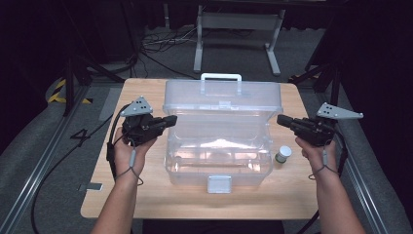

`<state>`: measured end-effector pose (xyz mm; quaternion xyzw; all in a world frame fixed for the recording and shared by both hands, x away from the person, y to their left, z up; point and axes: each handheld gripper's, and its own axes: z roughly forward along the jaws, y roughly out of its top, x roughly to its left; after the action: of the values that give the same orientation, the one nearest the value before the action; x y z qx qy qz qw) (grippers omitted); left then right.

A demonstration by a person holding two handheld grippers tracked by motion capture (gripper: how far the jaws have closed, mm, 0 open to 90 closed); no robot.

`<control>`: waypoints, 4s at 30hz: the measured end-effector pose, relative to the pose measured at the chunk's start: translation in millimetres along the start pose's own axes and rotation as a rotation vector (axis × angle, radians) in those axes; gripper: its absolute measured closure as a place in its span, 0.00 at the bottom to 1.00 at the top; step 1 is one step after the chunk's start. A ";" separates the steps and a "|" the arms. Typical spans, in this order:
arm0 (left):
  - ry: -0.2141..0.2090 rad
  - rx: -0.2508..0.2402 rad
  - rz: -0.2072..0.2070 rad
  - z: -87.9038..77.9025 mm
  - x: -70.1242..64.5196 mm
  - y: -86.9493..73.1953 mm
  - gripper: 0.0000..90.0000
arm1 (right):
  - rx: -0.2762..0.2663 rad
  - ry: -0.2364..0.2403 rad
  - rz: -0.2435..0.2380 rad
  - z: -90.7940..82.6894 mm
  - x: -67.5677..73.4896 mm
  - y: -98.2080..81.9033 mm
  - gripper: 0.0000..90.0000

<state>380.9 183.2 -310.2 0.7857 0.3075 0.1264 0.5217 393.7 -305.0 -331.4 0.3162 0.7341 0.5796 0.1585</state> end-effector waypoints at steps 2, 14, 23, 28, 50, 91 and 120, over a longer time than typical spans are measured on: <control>-0.056 -0.020 -0.038 -1.0 5.6 0.2 0.99 | 0.002 -0.001 -0.004 -0.7 1.3 -0.6 0.98; 0.007 -0.044 -0.032 -7.2 13.0 -2.5 0.99 | 0.008 0.003 -0.011 -1.5 3.5 -2.7 0.97; -0.017 -0.044 -0.050 -9.0 16.8 -3.0 0.99 | 0.016 -0.012 -0.020 -3.2 5.9 -3.4 0.95; 0.010 -0.038 -0.020 -6.9 13.1 -0.4 0.99 | 0.015 -0.022 -0.026 -8.6 7.5 -3.6 0.92; 0.050 -0.054 -0.022 -1.9 15.0 5.3 0.99 | 0.058 -0.166 -0.006 -6.1 17.6 -1.2 0.51; 0.050 -0.032 -0.020 0.5 13.7 5.0 0.95 | -0.035 -0.522 -0.030 61.9 38.5 30.1 0.60; 0.064 -0.008 0.001 -7.4 12.3 -0.3 0.78 | -0.112 -0.657 -0.030 67.5 39.6 32.0 0.84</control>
<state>386.6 196.4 -308.8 0.7792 0.3230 0.1532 0.5148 413.5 -224.5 -314.4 0.4661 0.6154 0.4836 0.4126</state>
